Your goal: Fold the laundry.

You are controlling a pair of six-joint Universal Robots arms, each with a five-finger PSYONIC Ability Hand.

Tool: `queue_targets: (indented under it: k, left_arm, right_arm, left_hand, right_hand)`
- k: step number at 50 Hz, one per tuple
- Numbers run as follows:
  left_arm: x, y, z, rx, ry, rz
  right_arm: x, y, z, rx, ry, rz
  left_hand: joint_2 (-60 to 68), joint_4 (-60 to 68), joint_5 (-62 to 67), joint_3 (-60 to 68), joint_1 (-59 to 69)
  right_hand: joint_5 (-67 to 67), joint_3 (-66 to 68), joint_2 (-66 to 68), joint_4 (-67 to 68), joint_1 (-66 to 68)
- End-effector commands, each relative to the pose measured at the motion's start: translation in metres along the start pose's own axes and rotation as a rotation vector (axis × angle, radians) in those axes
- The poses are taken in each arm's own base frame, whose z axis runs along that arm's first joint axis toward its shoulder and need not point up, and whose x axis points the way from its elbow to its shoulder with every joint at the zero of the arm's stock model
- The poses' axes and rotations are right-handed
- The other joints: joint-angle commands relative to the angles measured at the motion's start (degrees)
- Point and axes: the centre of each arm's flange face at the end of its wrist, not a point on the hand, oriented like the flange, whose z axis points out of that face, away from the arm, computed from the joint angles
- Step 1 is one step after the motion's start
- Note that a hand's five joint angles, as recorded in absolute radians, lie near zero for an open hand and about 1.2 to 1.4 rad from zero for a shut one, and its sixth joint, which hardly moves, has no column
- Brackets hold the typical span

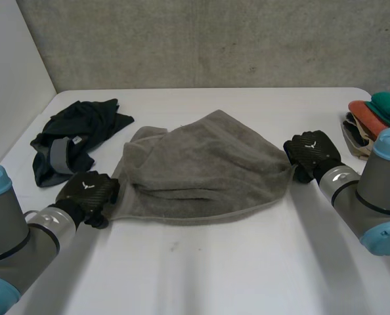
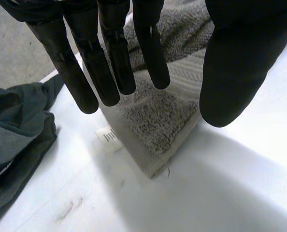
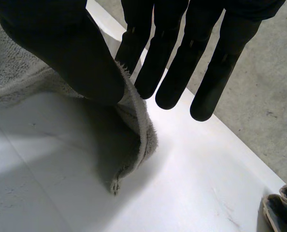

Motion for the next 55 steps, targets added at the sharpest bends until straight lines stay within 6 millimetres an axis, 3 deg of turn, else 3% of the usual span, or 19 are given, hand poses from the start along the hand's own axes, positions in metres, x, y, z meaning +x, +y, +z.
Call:
queue_targets:
  k: [1, 17, 21, 24, 28, 34, 37, 41, 47, 51, 55]
  left_arm:
    - [0.000, 0.006, 0.007, -0.004, 0.005, -0.003]
    - [0.021, 0.004, 0.030, 0.057, 0.042, 0.015]
    - [0.022, 0.004, 0.040, 0.061, 0.032, 0.023]
    - [0.021, 0.003, 0.045, 0.064, 0.013, 0.028]
    - [0.006, -0.013, 0.042, 0.109, -0.063, 0.032]
    - [-0.026, -0.064, -0.001, 0.264, -0.196, -0.021]
    - [-0.032, -0.079, -0.017, 0.317, -0.198, -0.043]
    - [-0.036, -0.087, -0.042, 0.302, -0.162, -0.062]
    - [-0.050, -0.119, -0.092, 0.313, -0.158, -0.038]
    - [-0.062, -0.135, -0.109, 0.334, -0.167, -0.048]
    - [-0.069, -0.128, -0.103, 0.265, -0.158, -0.085]
  right_arm:
    - [0.000, 0.002, 0.000, -0.005, 0.000, -0.007]
    - [-0.001, 0.005, 0.001, -0.013, -0.003, -0.014]
    - [0.001, 0.005, 0.001, -0.015, 0.003, -0.013]
    - [0.005, 0.005, 0.001, -0.014, 0.013, -0.012]
    - [0.013, -0.002, -0.002, -0.010, 0.033, -0.013]
    - [0.033, -0.031, -0.023, -0.014, 0.053, -0.019]
    - [0.041, -0.043, -0.035, -0.026, 0.053, -0.036]
    - [0.059, -0.069, -0.061, -0.045, 0.069, -0.116]
    - [0.103, -0.122, -0.110, -0.003, 0.189, -0.241]
    - [0.113, -0.136, -0.121, 0.001, 0.188, -0.241]
    - [0.112, -0.123, -0.115, -0.066, 0.118, -0.228]
  left_hand:
    - [4.50, 4.73, 4.75, 4.11, 3.87]
    - [6.35, 6.58, 6.60, 5.95, 5.72]
    - [11.38, 11.61, 11.64, 10.99, 10.76]
    - [38.19, 38.41, 38.44, 37.79, 37.56]
    - [38.29, 38.52, 38.55, 37.90, 37.66]
    - [38.29, 38.52, 38.55, 37.90, 37.66]
    - [38.29, 38.52, 38.55, 37.90, 37.66]
    - [38.29, 38.52, 38.55, 37.90, 37.66]
    - [38.29, 38.52, 38.55, 37.90, 37.66]
    - [38.29, 38.52, 38.55, 37.90, 37.66]
    - [38.29, 38.52, 38.55, 37.90, 37.66]
  right_hand:
    - [12.67, 11.59, 12.26, 11.11, 15.21]
    - [12.67, 11.59, 12.26, 11.11, 15.21]
    - [12.67, 11.59, 12.26, 11.11, 15.21]
    - [12.67, 11.59, 12.26, 11.11, 15.21]
    - [12.67, 11.59, 12.26, 11.11, 15.21]
    - [12.67, 11.59, 12.26, 11.11, 15.21]
    - [12.67, 11.59, 12.26, 11.11, 15.21]
    - [12.67, 11.59, 12.26, 11.11, 15.21]
    - [12.67, 11.59, 12.26, 11.11, 15.21]
    - [12.67, 11.59, 12.26, 11.11, 15.21]
    - [12.67, 11.59, 12.26, 11.11, 15.21]
